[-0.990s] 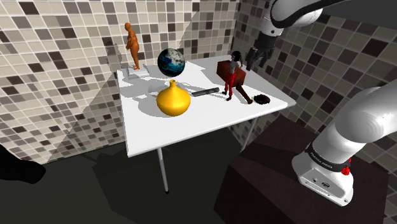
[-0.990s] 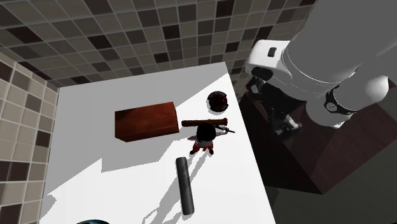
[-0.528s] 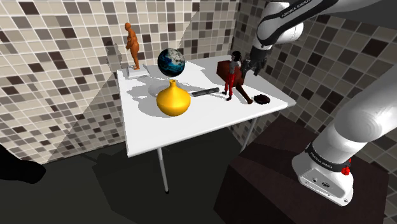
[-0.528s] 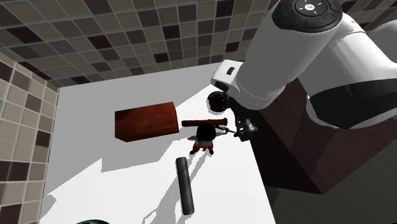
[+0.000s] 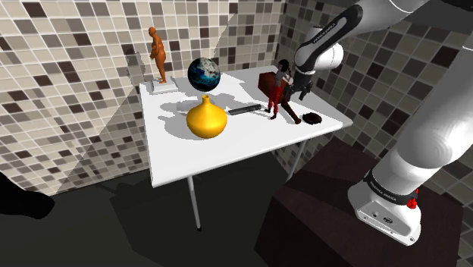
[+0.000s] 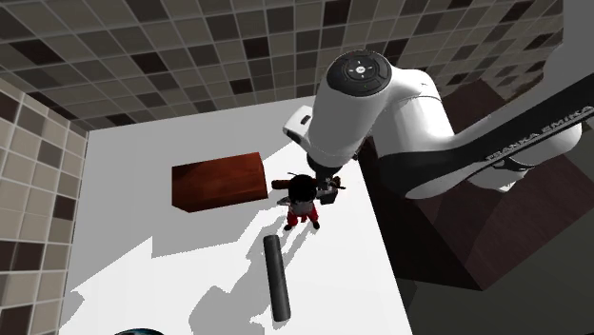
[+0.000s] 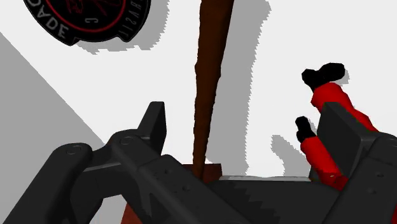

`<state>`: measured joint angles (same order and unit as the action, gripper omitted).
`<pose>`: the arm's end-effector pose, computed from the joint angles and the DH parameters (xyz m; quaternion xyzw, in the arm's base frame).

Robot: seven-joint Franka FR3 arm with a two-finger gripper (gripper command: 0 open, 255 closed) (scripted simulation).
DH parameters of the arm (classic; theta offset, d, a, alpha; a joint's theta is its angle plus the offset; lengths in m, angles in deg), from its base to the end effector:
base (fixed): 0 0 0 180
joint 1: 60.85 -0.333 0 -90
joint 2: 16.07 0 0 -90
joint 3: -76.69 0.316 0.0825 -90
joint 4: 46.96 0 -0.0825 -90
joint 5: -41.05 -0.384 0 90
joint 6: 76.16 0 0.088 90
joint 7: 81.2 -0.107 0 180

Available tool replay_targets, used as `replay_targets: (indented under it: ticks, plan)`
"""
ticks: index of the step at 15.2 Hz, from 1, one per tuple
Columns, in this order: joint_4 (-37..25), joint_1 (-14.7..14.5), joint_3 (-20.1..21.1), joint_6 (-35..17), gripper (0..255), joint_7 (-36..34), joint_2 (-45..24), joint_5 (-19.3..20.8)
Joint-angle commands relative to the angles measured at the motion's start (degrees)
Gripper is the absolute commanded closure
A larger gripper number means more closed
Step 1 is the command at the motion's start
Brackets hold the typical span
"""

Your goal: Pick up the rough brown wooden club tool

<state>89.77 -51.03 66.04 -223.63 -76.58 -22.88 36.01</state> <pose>0.4763 -0.1800 0.2775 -0.9843 0.1725 -0.0378 0.0059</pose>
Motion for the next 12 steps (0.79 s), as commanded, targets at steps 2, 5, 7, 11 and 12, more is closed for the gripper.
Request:
replay_targets:
  ticks: [2, 5, 7, 11, 12]
  plan:
    - [-3.71, 1.14, -0.05, -3.15, 0, 1.12, -7.12, -2.41]
    - [-4.63, 1.80, 0.41, -5.18, 0, 1.88, -10.16, -3.62]
    - [-4.71, 2.08, 0.81, -6.50, 0, 2.37, -11.58, -4.27]
    - [-4.98, 2.65, 1.60, -8.80, 0, 3.25, -14.19, -5.41]
    - [-4.98, 2.66, 1.60, -8.80, 0, 3.25, -14.19, -5.41]
